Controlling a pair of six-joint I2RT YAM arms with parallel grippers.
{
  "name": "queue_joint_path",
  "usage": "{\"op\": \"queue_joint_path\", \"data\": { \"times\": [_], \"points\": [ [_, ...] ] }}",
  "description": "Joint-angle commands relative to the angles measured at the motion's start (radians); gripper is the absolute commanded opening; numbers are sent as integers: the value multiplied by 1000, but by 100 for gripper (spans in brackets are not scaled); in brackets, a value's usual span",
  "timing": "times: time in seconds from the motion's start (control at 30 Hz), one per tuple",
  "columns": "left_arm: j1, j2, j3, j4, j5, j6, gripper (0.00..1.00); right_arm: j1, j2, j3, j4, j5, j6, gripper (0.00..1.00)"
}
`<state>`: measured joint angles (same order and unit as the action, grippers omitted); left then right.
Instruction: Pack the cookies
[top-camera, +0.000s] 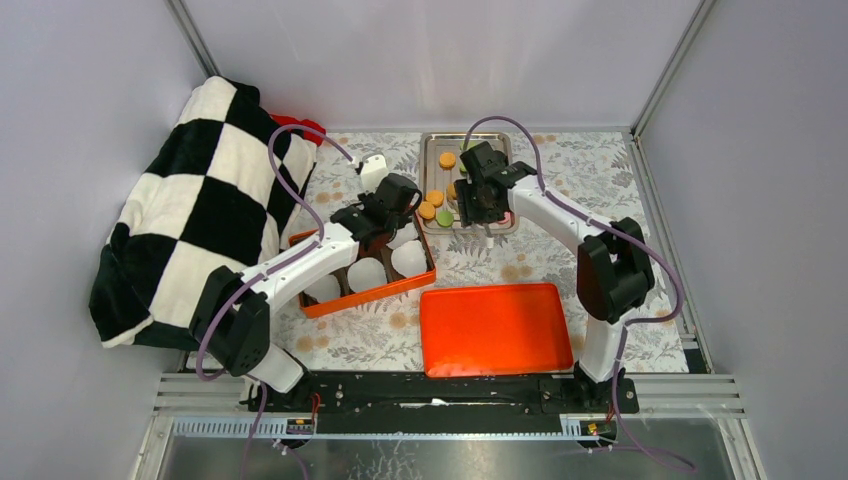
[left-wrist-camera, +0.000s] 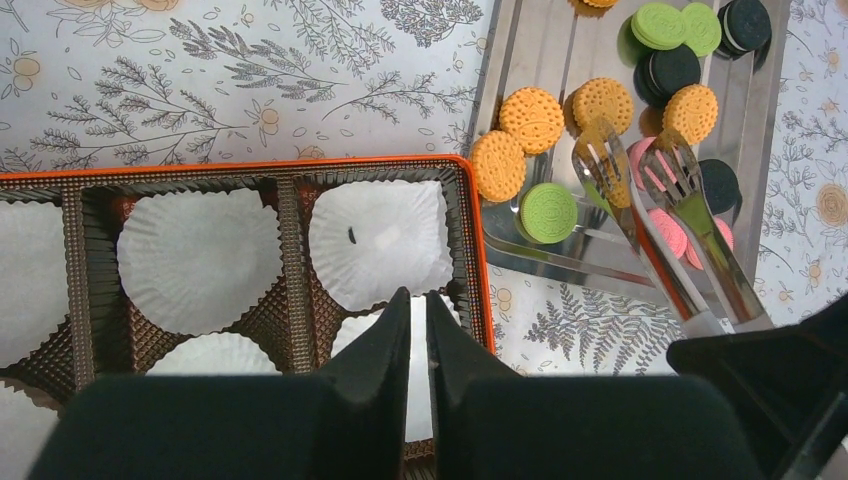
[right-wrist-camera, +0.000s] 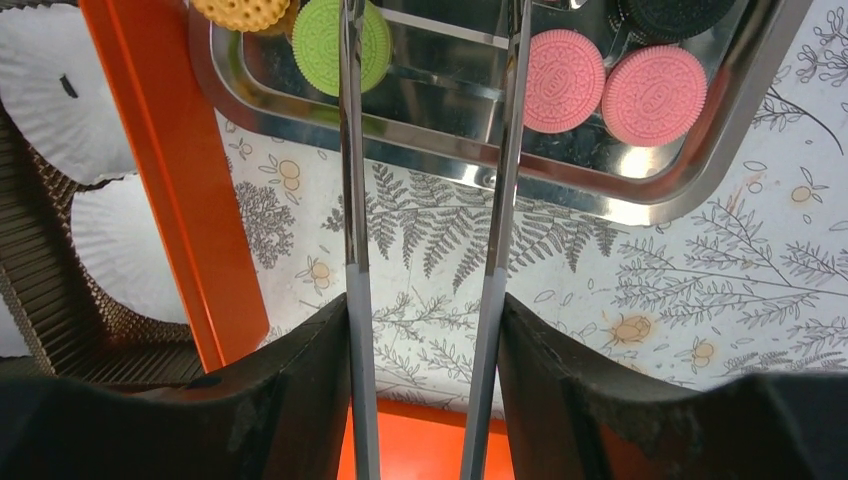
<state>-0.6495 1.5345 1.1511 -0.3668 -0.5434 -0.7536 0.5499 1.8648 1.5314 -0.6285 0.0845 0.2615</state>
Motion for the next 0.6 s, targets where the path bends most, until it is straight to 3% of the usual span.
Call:
{"op": "queue_joint_path", "data": {
  "times": [0.0,0.57],
  "points": [
    [-4,-20,-11,-14,-41,-13,14,4,26,62,48,19,-5,57],
    [3,-45,-44,-23,-39,-23,16,5,161,189,-4,36,-4,53]
  ]
}}
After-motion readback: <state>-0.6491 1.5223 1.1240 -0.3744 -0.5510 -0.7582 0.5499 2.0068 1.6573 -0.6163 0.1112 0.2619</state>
